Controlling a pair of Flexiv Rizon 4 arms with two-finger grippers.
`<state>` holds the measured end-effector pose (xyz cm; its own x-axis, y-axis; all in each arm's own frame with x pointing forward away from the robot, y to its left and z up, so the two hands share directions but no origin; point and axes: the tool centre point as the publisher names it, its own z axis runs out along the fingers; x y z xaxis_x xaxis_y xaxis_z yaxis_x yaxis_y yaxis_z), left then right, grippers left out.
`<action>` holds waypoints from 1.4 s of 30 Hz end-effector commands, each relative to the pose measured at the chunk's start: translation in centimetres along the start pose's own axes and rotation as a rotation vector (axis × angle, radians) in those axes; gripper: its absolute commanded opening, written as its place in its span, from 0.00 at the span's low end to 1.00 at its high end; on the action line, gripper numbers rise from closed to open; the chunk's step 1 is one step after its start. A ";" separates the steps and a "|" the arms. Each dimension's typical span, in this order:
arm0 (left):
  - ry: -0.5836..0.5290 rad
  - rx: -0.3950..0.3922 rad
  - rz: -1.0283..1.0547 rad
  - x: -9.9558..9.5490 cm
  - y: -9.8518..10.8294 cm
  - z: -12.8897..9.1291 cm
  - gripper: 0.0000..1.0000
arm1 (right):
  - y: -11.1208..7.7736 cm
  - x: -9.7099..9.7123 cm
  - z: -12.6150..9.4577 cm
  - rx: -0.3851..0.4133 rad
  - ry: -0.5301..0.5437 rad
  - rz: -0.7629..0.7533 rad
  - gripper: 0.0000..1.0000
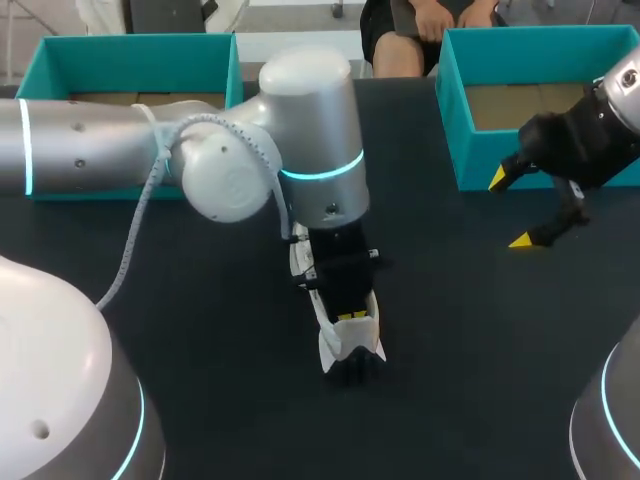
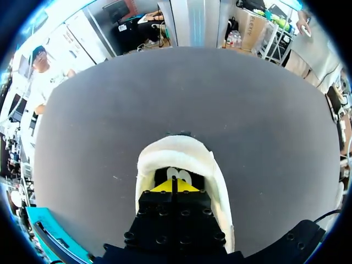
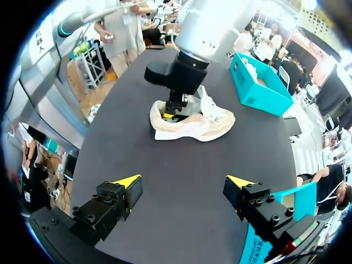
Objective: Take the shoe out of the shoebox, open the shoe tongue, remove and reinsert the insole, then place the shoe into the shoebox
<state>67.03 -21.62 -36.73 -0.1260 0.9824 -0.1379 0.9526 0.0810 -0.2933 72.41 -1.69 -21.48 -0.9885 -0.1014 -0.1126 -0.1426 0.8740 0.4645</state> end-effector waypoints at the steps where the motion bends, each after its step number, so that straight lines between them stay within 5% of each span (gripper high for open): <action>1: -0.012 0.033 0.007 0.4 -0.1 -0.4 0.00 | 0.0 0.0 0.0 0.002 0.000 0.001 1.00; 9: 0.007 0.214 0.017 -0.7 -0.1 1.2 0.00 | 0.0 0.0 0.0 0.002 0.000 0.001 1.00; 18: 0.012 0.290 0.035 -1.1 0.4 3.5 0.00 | 0.0 0.0 0.0 0.002 0.000 0.001 1.00; 25: 0.029 0.238 0.013 -0.3 1.1 4.8 0.00 | 0.0 0.0 0.0 0.002 0.000 0.001 1.00; 42: 0.021 -0.111 -0.038 1.9 3.6 4.0 0.00 | 0.0 0.0 0.0 0.002 0.000 0.001 1.00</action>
<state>68.98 -21.42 -40.73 -0.1518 0.9834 -0.0992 0.9529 0.1190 -0.2789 72.40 -1.69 -21.46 -0.9885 -0.1013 -0.1125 -0.1425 0.8741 0.4645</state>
